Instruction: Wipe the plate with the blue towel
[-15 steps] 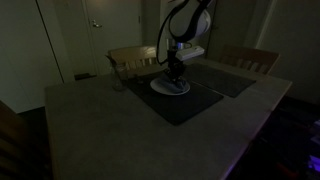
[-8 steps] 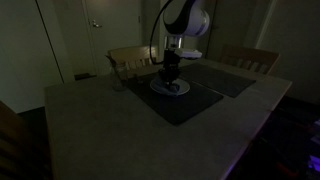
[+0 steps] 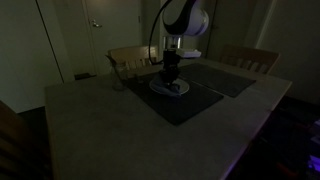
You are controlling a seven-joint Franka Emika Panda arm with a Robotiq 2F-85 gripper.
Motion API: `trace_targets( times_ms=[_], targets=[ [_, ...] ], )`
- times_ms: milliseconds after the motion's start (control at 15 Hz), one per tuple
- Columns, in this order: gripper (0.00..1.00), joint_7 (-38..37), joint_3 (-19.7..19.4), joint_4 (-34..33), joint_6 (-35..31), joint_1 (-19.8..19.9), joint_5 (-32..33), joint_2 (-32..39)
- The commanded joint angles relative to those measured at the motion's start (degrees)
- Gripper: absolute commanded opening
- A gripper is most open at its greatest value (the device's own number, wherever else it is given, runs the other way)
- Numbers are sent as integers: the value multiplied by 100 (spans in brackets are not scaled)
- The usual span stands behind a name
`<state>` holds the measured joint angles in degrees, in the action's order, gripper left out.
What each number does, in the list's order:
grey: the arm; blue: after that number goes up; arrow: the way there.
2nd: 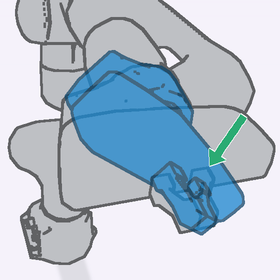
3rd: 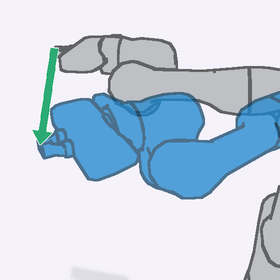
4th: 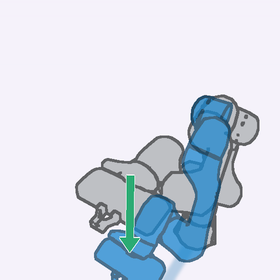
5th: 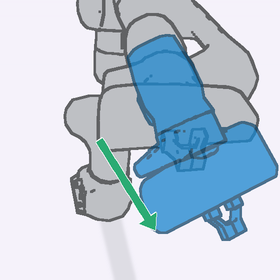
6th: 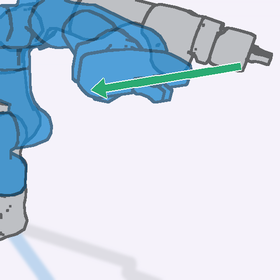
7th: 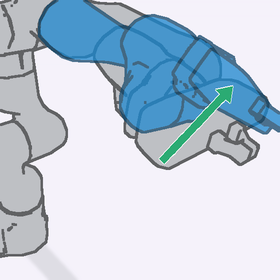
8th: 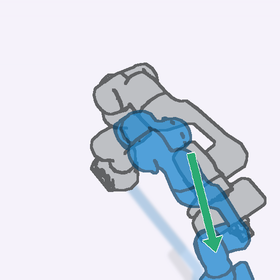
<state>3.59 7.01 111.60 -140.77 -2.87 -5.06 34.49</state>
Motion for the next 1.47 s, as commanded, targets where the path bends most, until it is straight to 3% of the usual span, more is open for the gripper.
trace_targets(
  times_ms=[0, 200, 333, 1000, 1200, 1400],
  targets=[
    [2, -728, -765, 64, -232, -656, 1103, 80],
    [2, -1504, -1282, 2, -250, -1166, 2129, 154],
    [2, -1749, -1316, -30, -202, -1231, 2385, 207],
    [2, 728, 526, -82, 161, 483, -477, 157],
    [2, 1132, 702, -107, 374, 690, -1024, 122],
    [2, 1146, 599, -57, 332, 553, -950, -124]
  ],
)
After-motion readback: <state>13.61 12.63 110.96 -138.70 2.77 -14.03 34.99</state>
